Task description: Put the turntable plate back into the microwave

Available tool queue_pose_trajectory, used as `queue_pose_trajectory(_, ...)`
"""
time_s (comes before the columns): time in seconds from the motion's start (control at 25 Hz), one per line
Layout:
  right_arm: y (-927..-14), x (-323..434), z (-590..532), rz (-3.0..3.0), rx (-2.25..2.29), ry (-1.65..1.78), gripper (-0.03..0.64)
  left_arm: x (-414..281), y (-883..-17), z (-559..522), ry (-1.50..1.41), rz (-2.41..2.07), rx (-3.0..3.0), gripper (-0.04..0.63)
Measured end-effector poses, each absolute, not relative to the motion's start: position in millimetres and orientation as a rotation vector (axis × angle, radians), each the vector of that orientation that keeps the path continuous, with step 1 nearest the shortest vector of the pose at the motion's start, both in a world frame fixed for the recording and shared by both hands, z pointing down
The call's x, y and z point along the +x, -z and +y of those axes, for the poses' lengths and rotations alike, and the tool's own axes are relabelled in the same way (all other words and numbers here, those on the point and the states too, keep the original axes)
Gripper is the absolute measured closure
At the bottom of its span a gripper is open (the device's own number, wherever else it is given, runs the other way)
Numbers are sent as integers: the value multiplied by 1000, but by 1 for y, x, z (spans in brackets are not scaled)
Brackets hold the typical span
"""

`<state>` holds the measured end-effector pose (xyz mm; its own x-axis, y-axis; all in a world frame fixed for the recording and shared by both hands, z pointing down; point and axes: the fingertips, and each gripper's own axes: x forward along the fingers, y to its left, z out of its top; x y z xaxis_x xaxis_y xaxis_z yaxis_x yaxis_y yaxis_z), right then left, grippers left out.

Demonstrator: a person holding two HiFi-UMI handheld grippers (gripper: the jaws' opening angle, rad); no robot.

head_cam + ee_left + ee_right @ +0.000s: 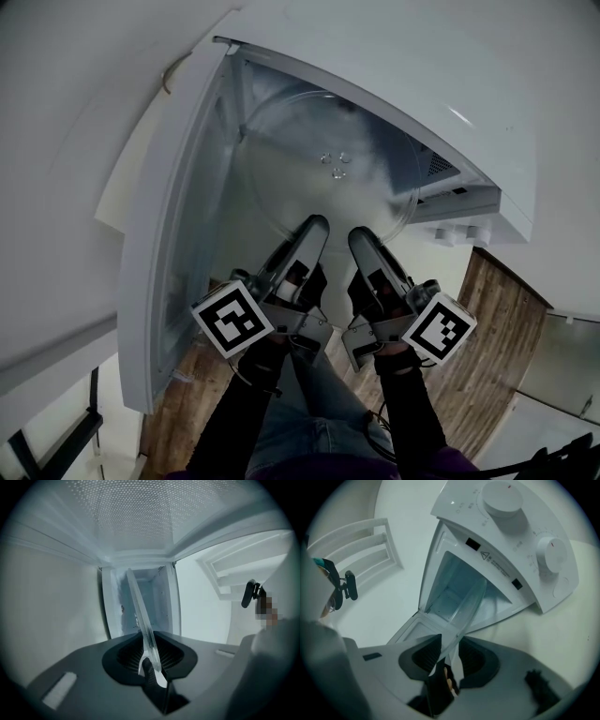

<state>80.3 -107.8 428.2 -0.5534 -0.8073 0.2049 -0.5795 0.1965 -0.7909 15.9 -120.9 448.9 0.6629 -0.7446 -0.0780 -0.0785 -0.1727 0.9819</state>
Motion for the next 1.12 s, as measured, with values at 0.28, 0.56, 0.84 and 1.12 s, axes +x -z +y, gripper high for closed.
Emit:
queue_pose_trajectory(0.28,-434,82,-121,2184,-1355,1271,497,17,-455,-136,648,-660,1666,518)
queue_pose_trajectory(0.56,-441,89,-144,2169,-1385,1233,495,25,-459,-162,658,-621,1679,518)
queue_pose_trajectory(0.84,-440,91,-149,2167,-1396,1200,495,29,-456,-168,681,-581,1664,518)
queue_pose_trajectory(1.12,-441,93,-149,2138,-1414,1203,494,31,-455,-171,652,-574,1691,517)
